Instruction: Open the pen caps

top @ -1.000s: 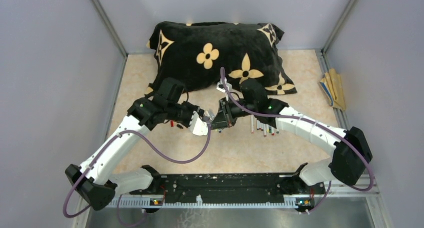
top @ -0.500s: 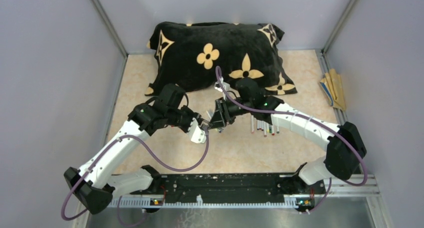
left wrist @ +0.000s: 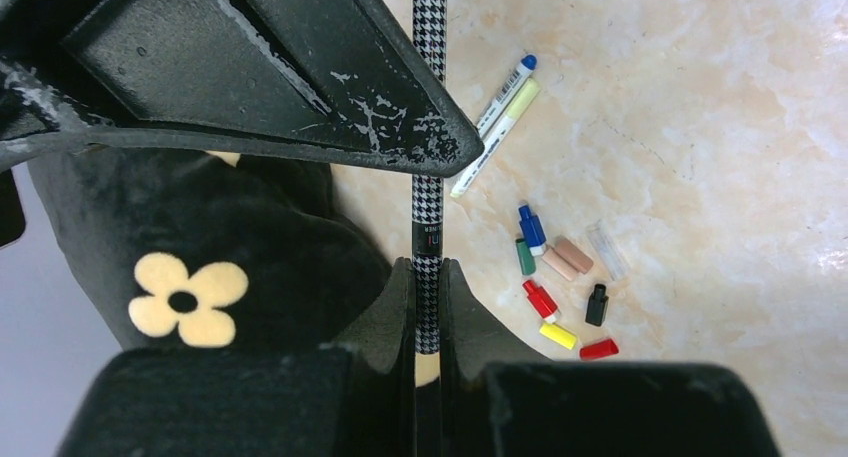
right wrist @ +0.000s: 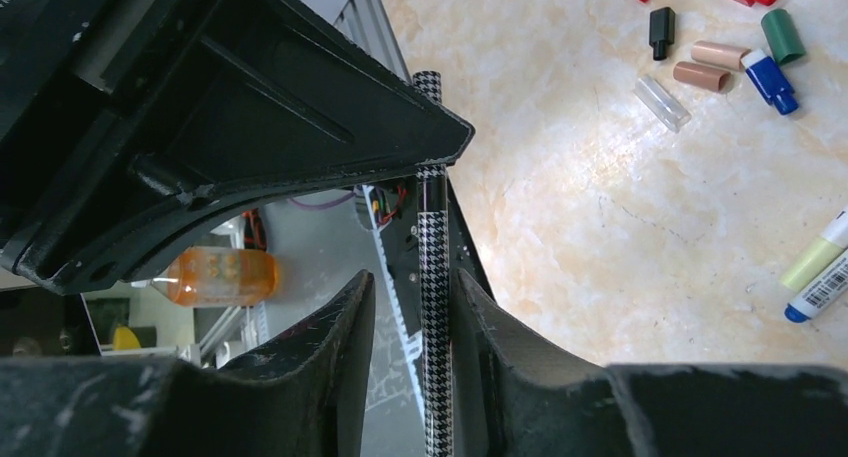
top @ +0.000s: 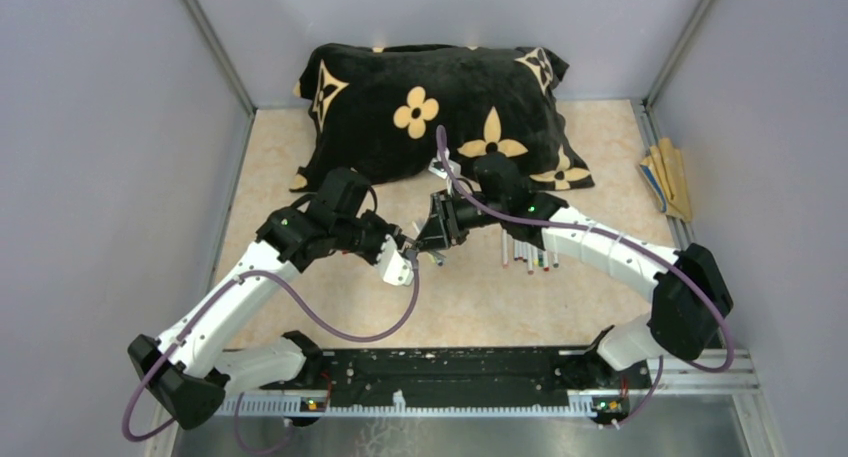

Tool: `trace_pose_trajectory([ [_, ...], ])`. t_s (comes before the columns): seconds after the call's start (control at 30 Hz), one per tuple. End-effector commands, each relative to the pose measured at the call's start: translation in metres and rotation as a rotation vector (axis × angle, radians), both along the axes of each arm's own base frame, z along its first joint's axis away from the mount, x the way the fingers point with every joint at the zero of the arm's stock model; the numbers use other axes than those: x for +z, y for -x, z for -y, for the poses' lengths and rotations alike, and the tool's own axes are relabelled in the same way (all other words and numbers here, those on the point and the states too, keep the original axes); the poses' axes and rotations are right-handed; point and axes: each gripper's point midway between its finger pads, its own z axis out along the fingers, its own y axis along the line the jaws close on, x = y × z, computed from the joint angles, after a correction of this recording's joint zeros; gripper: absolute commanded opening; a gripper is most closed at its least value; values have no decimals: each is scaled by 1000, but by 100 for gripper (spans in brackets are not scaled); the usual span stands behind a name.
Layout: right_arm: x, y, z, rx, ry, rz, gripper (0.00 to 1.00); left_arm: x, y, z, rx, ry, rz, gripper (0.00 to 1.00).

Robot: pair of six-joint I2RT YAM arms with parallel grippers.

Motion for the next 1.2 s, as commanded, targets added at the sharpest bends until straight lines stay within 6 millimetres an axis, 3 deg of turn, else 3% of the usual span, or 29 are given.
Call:
trace_pose_trajectory([
  [0.0, 16, 7, -7, 46, -70, 32, 34, 5, 0, 6, 4, 17, -21, 0],
  [0.1, 15, 7, -8, 43, -67, 32, 33, 8, 0, 7, 8, 26, -29, 0],
  [0.23, 12, 5, -7, 28, -59, 34, 22, 9, 1, 7, 18, 27, -40, 0],
  [0.47, 7, 7, -4, 22, -47, 32, 29, 10, -2, 7, 43, 28, -59, 0],
  [0.5, 7, 6, -4, 18, -46, 33, 25, 9, -3, 7, 47, 24, -59, 0],
  [0.57, 8, 5, -3, 9, -44, 38, 6, 9, -5, 5, 62, 16, -53, 0],
  [0.63, 7, 4, 0, -9, -30, 51, 0, 6, -9, 2, 83, -6, -45, 0],
  [0.87, -5, 0, 29, -87, 61, 62, 0, -29, -32, -34, 140, -168, 55, 0],
  [1.17, -26, 5, 73, -160, 180, 55, 0, -49, -87, -92, 279, -251, 95, 0],
])
